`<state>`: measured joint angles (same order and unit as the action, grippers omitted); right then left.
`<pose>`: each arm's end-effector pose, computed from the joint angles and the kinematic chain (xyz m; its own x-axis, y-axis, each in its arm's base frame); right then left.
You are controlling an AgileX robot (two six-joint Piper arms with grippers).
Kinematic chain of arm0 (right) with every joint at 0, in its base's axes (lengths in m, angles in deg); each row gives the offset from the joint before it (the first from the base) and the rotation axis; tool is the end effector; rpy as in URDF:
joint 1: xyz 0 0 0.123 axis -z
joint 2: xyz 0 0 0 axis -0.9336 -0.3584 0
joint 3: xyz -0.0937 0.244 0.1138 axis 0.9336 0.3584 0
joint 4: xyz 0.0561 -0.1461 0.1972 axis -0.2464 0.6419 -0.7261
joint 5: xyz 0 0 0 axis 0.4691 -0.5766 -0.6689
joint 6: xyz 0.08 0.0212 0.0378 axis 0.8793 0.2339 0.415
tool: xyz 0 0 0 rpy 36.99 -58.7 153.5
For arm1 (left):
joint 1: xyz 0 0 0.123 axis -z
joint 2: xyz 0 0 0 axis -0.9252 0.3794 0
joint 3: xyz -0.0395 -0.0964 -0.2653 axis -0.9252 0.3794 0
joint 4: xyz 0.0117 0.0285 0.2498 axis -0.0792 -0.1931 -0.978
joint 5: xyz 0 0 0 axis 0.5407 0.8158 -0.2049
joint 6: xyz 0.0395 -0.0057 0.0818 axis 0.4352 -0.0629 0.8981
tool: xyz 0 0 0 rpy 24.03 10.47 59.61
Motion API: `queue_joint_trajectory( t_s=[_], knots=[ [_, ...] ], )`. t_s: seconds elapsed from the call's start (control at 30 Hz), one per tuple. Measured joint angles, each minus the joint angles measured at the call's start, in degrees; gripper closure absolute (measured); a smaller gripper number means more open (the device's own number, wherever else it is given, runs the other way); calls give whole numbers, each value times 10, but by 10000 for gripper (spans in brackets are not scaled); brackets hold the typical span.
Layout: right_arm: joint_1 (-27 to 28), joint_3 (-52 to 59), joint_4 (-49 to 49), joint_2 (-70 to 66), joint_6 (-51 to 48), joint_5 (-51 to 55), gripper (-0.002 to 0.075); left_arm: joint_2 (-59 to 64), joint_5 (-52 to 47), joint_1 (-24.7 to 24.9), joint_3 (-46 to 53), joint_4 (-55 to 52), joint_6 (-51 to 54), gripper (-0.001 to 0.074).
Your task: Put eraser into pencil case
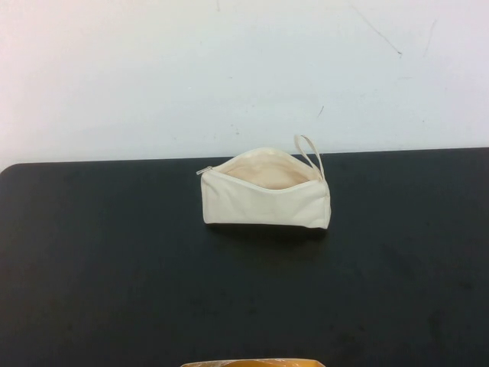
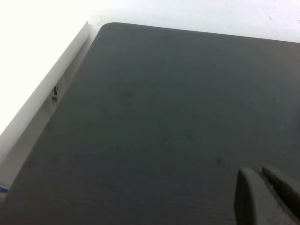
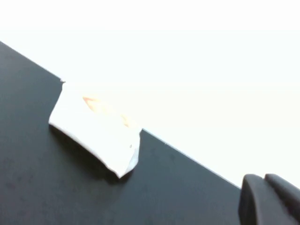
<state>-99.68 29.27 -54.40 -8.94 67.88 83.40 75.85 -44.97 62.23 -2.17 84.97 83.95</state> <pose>0.0859 0.0406 0.3253 0.0747 -0.3718 -0.9253 -0.4257 0.8272 -0.3668 0.0536 0.0020 0.1764 -0.2434 -0.1685 -0.9552 -0.0986 0.9840 -0.1485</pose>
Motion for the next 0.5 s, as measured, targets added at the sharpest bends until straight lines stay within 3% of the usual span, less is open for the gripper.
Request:
queue_joint_trajectory(
  t_s=[0.2, 0.5],
  knots=[
    [52, 61, -66, 42, -13, -13, 727, 0, 0, 0, 0, 0, 0, 736],
    [223, 187, -181, 155, -119, -96, 727, 0, 0, 0, 0, 0, 0, 736]
  ],
)
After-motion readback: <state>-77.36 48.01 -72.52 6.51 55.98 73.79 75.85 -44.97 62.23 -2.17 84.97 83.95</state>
